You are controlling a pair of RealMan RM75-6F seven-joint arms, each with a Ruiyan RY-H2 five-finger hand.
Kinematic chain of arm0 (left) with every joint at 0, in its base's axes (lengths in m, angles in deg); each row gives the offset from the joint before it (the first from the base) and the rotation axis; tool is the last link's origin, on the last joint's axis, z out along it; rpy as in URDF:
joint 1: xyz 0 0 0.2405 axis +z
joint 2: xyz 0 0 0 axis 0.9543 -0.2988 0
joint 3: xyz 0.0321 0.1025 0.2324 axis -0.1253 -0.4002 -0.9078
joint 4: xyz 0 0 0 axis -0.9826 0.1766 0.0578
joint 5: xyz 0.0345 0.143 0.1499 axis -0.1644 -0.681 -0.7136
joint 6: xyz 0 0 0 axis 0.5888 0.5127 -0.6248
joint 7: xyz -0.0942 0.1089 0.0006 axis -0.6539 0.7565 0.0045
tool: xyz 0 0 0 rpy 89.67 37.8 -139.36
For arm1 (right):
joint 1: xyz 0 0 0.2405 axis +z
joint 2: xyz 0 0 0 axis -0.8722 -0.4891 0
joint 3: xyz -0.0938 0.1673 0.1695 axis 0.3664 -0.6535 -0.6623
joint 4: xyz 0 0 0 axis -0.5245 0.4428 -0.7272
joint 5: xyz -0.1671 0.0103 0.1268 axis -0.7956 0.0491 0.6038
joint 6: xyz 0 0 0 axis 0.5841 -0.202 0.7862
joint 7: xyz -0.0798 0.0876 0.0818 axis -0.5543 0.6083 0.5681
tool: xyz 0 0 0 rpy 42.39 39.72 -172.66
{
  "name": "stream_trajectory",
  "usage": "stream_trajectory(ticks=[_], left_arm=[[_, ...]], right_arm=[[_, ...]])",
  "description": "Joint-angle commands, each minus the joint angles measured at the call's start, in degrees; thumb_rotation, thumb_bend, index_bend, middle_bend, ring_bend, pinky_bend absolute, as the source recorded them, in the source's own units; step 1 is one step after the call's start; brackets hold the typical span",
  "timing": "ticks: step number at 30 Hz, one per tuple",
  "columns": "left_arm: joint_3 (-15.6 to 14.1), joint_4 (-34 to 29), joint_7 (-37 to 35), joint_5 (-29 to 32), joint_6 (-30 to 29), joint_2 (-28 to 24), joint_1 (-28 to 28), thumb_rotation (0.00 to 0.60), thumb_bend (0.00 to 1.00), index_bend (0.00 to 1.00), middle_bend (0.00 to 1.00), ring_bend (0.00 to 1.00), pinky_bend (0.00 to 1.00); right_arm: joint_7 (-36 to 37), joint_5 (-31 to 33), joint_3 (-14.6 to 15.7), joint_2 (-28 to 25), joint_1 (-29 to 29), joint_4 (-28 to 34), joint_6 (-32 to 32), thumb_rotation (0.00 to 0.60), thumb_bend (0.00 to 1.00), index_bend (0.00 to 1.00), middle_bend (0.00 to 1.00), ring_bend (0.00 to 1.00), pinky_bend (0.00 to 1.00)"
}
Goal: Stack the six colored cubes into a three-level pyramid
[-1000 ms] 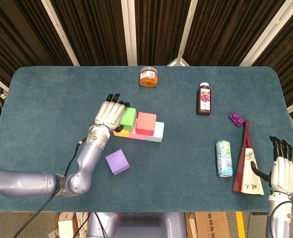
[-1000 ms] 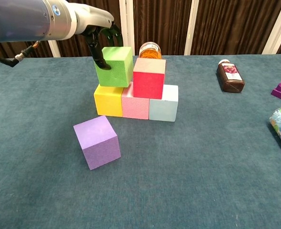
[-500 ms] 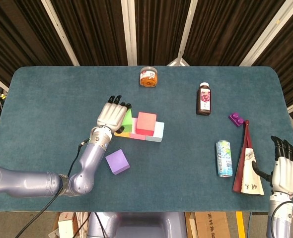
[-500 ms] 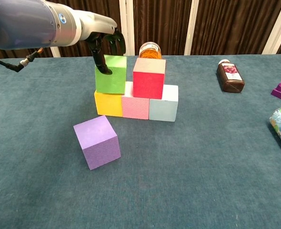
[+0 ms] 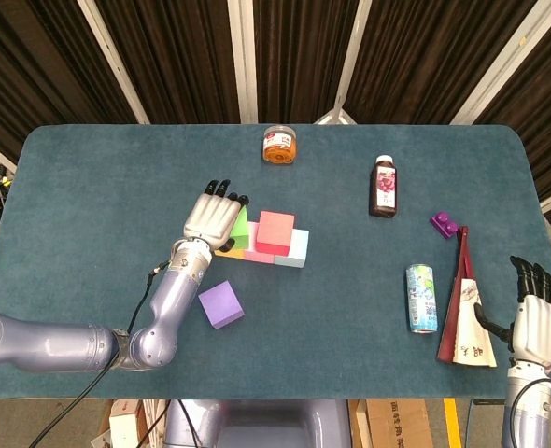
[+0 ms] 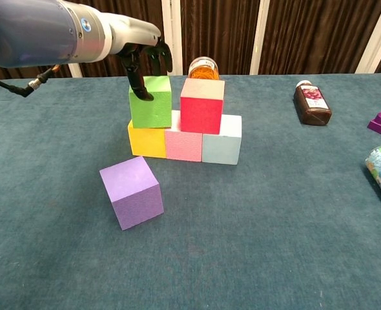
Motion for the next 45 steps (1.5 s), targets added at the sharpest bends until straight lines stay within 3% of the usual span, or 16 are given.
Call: stream_trajectory(ticks=[1,6,17,23,45], left_arm=[[-0.5,0.0,0.9,0.1,-0.5,0.3,-0.2,0.6,0.36,0.21,0.22,0.0,0.0],[-0.5,0.2,1.3,0.4,-0.8,0.5,-0.2,0.6,0.36,0.21,0.17,0.0,0.0],[-0.6,-0.1,1.8,0.2,-1.7,0.7,0.2,0.6,0.36,0.2,0.15,0.0,0.0],[-0.3,-0.4,1.6,0.4,-2.2,0.8,0.5,0.6,0.36,0.15,0.1,0.0,0.0],[-0.1,-6.2,7.2,4.6,-7.8,-0.9,0.0,0.6,0.35,0.12,0.12,0.0,0.0]], right_arm=[[-0.1,0.5,-0.2,-0.2,0.0,0.2,-0.2,0.6,0.28,0.13,0.14,0.0,0.0],[0.1,0.7,-0.3,-0.4,0.0,0.3,-0.3,0.6,0.28,0.12,0.14,0.0,0.0],[-0.2,1.2,-0.2,-0.8,0.0,0.7,-0.8,0.6,0.28,0.12,0.14,0.0,0.0],[-0.3,1.3,-0.1,-0.9,0.1,0.7,-1.2,0.6,0.28,0.12,0.14,0.0,0.0],[-0.8,1.9,0.2,-1.3,0.7,0.7,-2.8,0.6,0.28,0.12,0.14,0.0,0.0]])
